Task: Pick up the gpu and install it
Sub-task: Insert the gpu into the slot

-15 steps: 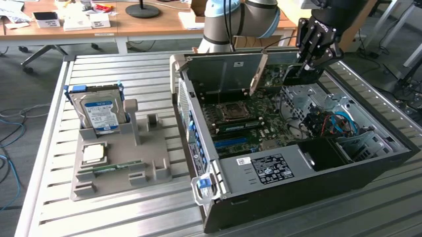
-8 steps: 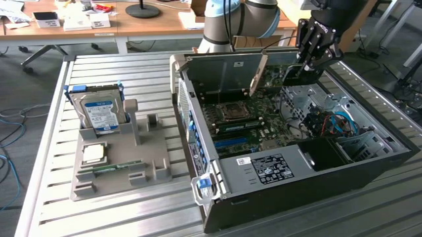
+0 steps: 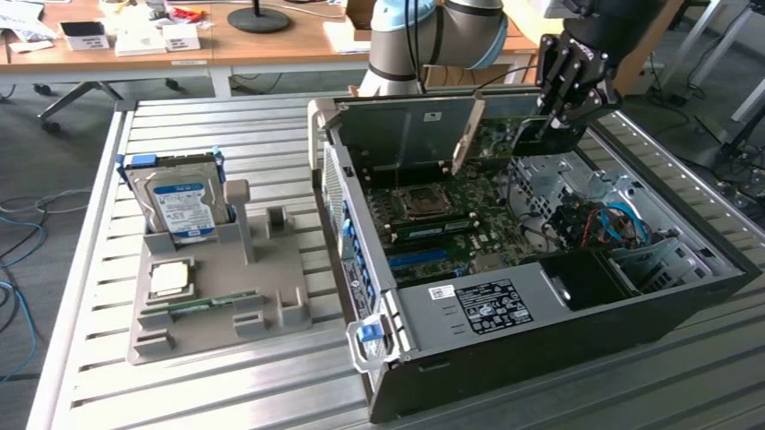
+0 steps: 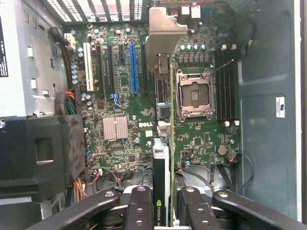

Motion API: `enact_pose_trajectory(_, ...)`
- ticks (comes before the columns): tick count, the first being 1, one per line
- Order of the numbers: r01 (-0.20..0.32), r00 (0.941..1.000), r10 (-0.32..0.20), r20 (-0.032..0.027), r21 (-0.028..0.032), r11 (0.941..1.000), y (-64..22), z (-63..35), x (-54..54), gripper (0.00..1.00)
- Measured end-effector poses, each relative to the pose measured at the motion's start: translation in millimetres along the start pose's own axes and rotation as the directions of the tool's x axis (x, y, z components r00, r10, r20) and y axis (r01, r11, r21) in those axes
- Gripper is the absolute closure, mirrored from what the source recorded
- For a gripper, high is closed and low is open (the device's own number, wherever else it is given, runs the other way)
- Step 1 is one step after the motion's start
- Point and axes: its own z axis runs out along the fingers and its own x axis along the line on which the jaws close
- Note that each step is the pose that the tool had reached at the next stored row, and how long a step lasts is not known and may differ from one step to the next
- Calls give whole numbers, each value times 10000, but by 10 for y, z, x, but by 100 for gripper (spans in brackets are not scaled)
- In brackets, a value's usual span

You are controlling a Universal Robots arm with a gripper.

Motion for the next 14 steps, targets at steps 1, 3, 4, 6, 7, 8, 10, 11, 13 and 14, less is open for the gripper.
enact_pose_trajectory(1, 0, 10000, 0, 0, 0, 10000, 0, 0, 0, 73)
enact_pose_trajectory(3, 0, 10000, 0, 0, 0, 10000, 0, 0, 0, 73)
enact_pose_trajectory(4, 1, 10000, -1, -1, 0, 10000, 0, 0, 0, 73)
enact_pose_trajectory(6, 0, 10000, 0, -1, -1, 10000, 0, 0, 0, 73)
enact_pose_trajectory(7, 1, 10000, -1, -1, 0, 10000, 0, 0, 0, 73)
enact_pose_trajectory(8, 1, 10000, -1, -1, 0, 10000, 0, 1, 0, 73)
enact_pose_trajectory(10, 1, 10000, -1, -2, 0, 10000, 0, 1, 0, 73)
enact_pose_trajectory(11, 1, 10000, -1, -1, 0, 10000, 0, 1, 0, 73)
enact_pose_trajectory(13, 1, 10000, -1, -1, 0, 10000, 0, 1, 0, 73)
enact_pose_trajectory(14, 1, 10000, -1, -1, 0, 10000, 0, 2, 0, 73)
